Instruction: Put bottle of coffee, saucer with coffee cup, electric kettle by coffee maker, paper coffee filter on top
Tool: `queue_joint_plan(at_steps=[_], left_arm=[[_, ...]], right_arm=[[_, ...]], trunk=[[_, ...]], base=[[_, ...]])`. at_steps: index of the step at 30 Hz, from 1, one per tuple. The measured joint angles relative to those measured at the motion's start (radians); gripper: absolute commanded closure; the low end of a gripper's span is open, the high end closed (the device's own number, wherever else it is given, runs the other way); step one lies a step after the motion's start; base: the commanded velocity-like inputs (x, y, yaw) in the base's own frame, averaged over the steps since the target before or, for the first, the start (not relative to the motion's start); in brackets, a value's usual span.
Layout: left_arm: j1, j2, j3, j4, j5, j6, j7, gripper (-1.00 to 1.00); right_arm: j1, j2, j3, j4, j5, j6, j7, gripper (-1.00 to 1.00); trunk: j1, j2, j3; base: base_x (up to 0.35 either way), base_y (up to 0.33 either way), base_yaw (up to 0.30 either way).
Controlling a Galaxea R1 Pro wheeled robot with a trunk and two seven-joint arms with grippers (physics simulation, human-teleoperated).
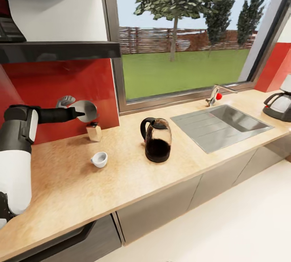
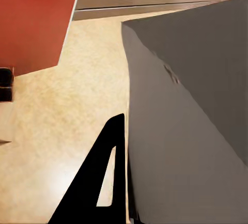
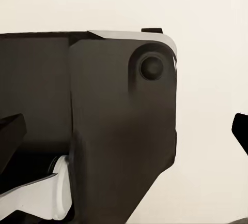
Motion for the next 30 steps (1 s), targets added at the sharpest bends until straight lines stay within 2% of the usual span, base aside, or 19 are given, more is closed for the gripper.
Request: queue_joint_plan(at_steps=[6, 13, 30], left_arm=[[-0.034, -0.004, 0.002, 0.000, -0.001, 0.001, 0.001, 1.00], [-0.026, -0.005, -0.001, 0.001, 0.000, 0.002, 0.001, 1.00], [-0.026, -0.008, 0.000, 0.000, 0.000, -0.001, 0.000, 1.00]], right_arm=[[0.000, 0.000, -0.001, 0.000, 0.000, 0.000, 0.000, -1.00], [0.000, 0.000, -0.001, -0.002, 0.000, 0.000, -0.001, -1.00], [0.000, 0.000, 0.000, 0.000, 0.000, 0.000, 0.000, -1.00]], trunk=[[0.000, 0.000, 0.000], [0.000, 0.000, 0.000], [0.000, 0.000, 0.009]], base=[[0.000, 0.000, -0.169], [0.000, 0.000, -0.027], [0.033, -0.031, -0.276]])
